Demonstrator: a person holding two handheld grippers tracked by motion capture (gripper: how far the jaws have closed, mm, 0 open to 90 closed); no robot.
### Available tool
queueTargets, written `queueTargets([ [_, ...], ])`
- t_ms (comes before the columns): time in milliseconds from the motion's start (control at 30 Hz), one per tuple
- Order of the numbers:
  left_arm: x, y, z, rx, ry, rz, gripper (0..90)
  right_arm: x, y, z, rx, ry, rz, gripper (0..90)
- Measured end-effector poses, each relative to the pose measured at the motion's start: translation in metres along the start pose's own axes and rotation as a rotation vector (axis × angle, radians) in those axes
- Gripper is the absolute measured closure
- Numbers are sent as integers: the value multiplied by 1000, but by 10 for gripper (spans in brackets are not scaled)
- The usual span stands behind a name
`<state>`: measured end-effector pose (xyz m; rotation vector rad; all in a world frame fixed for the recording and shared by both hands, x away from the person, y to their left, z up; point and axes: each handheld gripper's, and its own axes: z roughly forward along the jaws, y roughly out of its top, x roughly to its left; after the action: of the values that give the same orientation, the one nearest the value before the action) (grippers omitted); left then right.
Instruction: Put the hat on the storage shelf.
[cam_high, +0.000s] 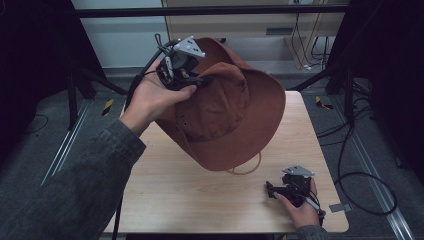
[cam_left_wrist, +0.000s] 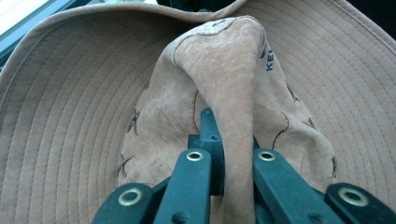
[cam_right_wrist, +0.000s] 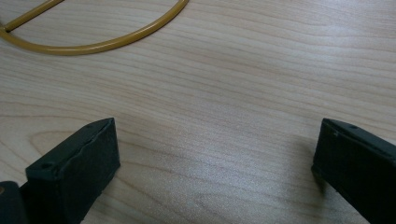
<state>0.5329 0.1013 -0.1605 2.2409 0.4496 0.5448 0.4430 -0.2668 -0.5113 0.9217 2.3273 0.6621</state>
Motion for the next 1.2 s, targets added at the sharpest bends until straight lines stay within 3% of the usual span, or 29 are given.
queueTargets([
  [933, -21, 48, 54, 35, -55, 61, 884, 0, 0, 0, -1, 1, 0, 6],
  [1200, -23, 51, 73, 57, -75, 59, 885, 0, 0, 0, -2, 3, 0, 6],
])
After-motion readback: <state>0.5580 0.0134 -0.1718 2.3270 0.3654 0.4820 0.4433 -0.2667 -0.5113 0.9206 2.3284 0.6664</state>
